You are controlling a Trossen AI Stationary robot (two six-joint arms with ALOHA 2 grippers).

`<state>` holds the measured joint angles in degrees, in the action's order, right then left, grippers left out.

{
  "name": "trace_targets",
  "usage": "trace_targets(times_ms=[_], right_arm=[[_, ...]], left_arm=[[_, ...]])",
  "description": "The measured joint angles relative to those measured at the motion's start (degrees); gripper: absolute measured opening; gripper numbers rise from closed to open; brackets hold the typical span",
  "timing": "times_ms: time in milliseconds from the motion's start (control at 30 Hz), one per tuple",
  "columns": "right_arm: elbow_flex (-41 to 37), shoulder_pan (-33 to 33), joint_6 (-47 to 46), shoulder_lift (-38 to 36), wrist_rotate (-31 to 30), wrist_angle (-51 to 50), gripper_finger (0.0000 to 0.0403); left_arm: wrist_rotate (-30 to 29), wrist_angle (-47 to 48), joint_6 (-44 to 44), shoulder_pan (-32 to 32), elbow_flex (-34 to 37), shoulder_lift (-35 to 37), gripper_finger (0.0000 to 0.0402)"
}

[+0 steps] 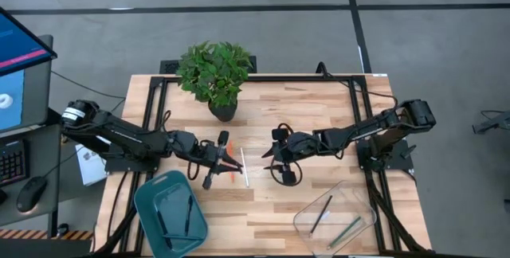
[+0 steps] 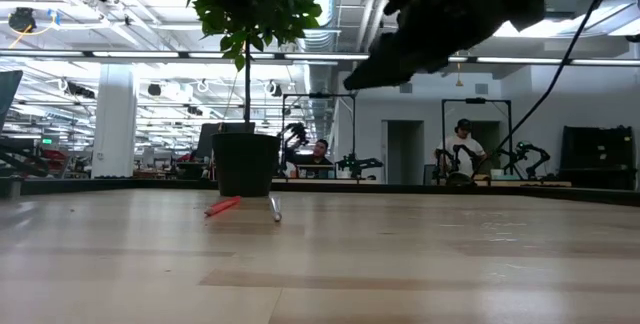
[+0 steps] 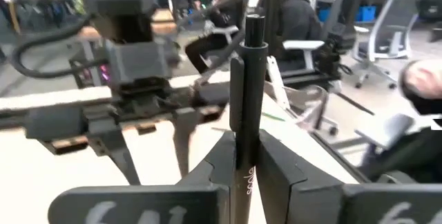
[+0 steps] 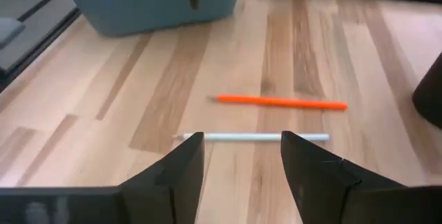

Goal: Sort pens & pencils
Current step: Put the black pen into the blue bin

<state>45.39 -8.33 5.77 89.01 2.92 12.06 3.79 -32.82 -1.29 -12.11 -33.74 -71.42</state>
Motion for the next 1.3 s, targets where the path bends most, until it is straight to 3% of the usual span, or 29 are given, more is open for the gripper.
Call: trace_targets(times_ms=[200, 500, 767, 1067, 1300], right_arm=[[0.0, 0.6, -1.5, 0.1, -0.1, -2.2, 0.0208], [0.0, 0.6, -1.4, 0.2, -1.7, -0.2, 0.0208], [0.0, 0.6, -1.3, 0.2, -1.7, 0.8, 0.0208], [0.0, -2.2, -2.8, -3.3, -1.7, -3.9, 0.0210], [0.0, -4.7, -2.8, -6.9, -1.7, -4.3, 0.0208]], left_arm=[[-1.0, 12.6, 8.2, -4.2, 0.0, 6.0, 0.0020], [-11.3, 30.6, 20.9, -17.1, 0.0, 13.0, 0.0020], [-13.3, 44.0, 26.8, -26.8, -1.4, 18.8, 0.0020], [-18.1, 53.3, 31.0, -32.8, -5.8, 20.1, 0.0020], [-17.8, 62.6, 45.0, -35.7, -7.2, 20.1, 0.0020]])
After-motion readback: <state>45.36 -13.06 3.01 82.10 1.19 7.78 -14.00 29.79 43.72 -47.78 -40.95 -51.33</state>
